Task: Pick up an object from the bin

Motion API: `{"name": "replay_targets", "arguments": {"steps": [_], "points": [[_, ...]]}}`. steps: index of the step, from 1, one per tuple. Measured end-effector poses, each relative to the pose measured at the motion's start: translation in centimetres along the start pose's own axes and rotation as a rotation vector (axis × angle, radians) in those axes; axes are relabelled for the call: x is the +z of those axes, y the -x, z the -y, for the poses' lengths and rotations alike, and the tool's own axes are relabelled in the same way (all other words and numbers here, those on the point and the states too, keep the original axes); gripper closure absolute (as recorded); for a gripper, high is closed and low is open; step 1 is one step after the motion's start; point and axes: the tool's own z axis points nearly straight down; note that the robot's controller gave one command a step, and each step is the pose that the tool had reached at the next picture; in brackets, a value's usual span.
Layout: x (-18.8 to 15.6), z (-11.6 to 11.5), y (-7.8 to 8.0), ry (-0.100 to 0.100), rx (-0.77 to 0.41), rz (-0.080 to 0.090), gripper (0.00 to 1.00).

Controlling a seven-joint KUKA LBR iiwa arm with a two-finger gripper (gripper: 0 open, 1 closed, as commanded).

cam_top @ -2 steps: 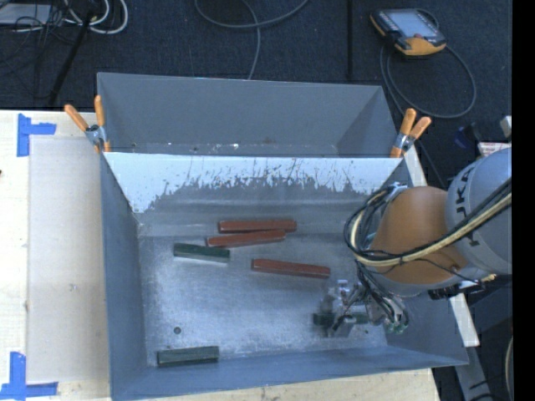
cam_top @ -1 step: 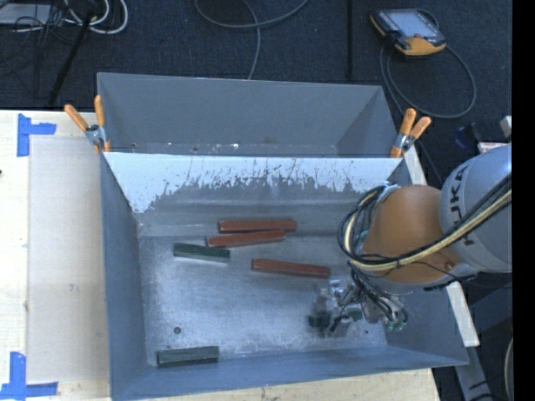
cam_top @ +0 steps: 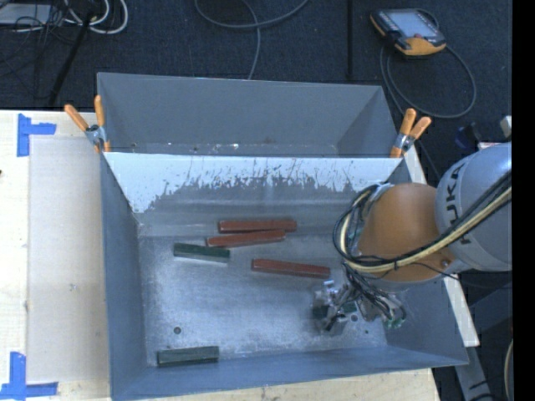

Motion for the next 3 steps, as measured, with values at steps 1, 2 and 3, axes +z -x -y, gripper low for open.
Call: {"name": "replay_targets", "arguments": {"steps": [1,2,3], "points": [[0.48,4.01,-1.55,0.0,-0.101,0.01,0.0],[0.37,3.92,-1.63,0.0,-0.106,0.005,1.0],[0.37,3.92,-1.63,0.0,-0.107,0.005,1.0]]}}
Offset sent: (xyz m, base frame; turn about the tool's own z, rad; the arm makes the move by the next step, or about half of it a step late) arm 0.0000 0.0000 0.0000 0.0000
